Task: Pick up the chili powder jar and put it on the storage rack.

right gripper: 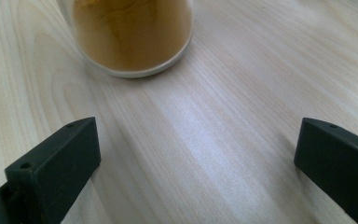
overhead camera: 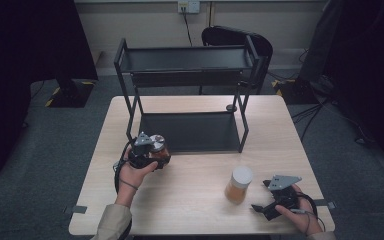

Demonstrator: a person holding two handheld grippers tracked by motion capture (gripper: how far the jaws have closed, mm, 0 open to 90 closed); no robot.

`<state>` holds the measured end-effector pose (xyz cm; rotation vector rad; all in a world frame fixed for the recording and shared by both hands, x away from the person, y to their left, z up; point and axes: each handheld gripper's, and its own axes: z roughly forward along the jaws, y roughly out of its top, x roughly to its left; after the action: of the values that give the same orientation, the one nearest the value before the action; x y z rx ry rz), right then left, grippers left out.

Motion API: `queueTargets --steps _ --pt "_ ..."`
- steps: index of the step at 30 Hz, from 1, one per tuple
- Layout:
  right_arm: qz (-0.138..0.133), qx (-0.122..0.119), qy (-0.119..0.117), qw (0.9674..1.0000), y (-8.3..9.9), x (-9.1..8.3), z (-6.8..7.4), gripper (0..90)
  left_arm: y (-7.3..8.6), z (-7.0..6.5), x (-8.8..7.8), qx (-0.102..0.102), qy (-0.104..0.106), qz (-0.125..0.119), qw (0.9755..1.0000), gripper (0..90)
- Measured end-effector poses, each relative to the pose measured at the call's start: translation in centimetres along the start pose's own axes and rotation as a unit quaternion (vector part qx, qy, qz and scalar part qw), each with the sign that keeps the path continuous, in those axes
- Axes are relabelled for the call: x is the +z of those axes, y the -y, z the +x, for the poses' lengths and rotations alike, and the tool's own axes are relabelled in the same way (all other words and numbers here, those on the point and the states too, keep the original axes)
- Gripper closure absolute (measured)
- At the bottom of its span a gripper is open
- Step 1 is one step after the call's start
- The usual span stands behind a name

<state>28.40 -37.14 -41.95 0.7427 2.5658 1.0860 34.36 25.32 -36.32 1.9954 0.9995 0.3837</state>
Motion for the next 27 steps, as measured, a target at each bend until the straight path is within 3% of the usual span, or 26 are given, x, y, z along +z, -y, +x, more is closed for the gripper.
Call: queueTargets --steps 27 --pt "0.0 0.001 0.001 1.0 0.0 0.0 0.0 0.0 -6.9 -0.1 -1.3 0.031 0.004 0.009 0.9995 29.9"
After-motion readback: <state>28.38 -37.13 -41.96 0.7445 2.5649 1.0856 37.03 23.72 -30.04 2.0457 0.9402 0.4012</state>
